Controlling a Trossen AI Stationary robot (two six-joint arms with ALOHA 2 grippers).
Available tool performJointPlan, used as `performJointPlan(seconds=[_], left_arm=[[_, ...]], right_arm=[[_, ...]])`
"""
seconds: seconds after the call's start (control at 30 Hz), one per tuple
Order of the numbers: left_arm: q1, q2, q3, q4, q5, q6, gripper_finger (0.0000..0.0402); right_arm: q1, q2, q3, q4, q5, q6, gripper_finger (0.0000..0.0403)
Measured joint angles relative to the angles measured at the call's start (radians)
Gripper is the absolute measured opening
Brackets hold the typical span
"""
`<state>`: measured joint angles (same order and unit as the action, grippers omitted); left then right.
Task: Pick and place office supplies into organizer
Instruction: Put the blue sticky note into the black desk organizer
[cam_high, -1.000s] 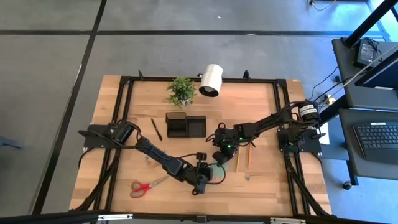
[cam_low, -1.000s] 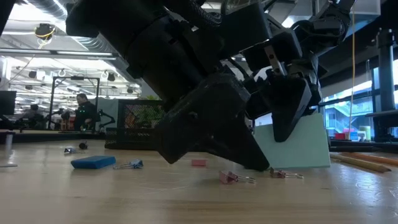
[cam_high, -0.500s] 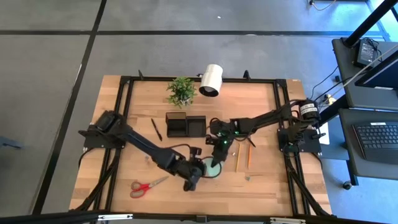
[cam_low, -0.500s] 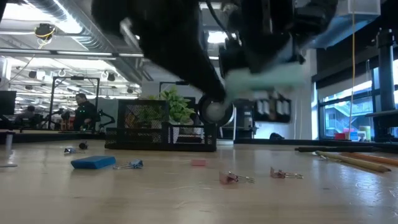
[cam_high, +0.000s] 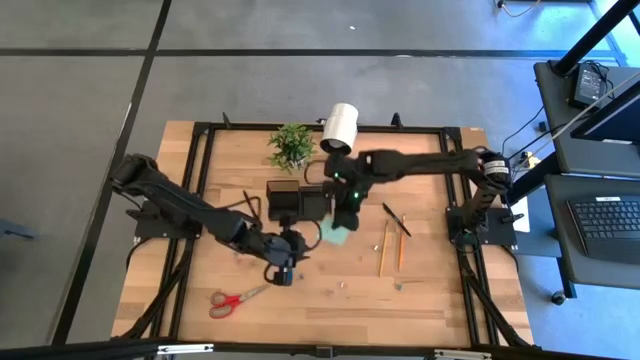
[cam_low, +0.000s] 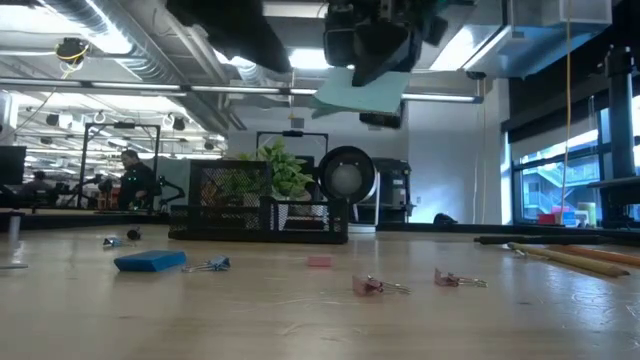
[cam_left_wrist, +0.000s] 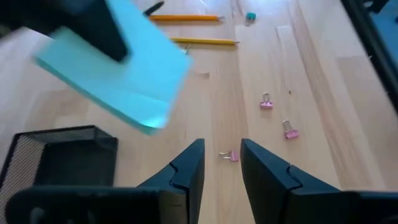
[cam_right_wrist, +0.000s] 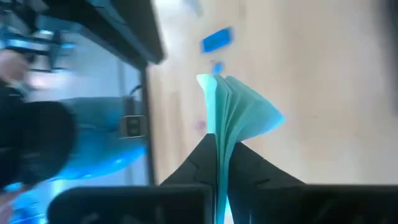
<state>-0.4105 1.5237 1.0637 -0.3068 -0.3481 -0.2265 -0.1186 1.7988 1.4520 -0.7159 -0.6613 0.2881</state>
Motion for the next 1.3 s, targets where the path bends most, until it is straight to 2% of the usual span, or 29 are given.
performJointPlan(seconds=[0.2, 0.4, 0.57, 0.7, 0.9, 1.3], left_arm=[[0.026, -0.095, -0.051, -0.015, 0.0, -0.01, 0.0097], [0.071, -0.171, -0.095, -0.047, 0.0, 0.001, 0.0097], [0.1, -0.226, -0.099, -0.182, 0.0, 0.004, 0.0097], [0.116, -0.261, -0.099, -0.223, 0.001, 0.018, 0.0097], [0.135, -0.284, -0.099, -0.223, 0.005, 0.057, 0.0097], [0.146, -0.285, -0.099, -0.245, 0.009, 0.057, 0.0097]], right_arm=[[-0.07, 0.0, 0.124, -0.081, 0.142, -0.117, 0.0021], [-0.127, 0.0, 0.15, -0.064, 0.227, -0.162, 0.0021], [-0.161, 0.025, 0.141, 0.004, 0.225, -0.161, 0.0021], [-0.183, 0.079, 0.14, 0.036, 0.207, -0.154, 0.0021], [-0.199, 0.158, 0.139, 0.028, 0.143, -0.191, 0.0021], [-0.199, 0.219, 0.139, 0.03, 0.136, -0.264, 0.0021]])
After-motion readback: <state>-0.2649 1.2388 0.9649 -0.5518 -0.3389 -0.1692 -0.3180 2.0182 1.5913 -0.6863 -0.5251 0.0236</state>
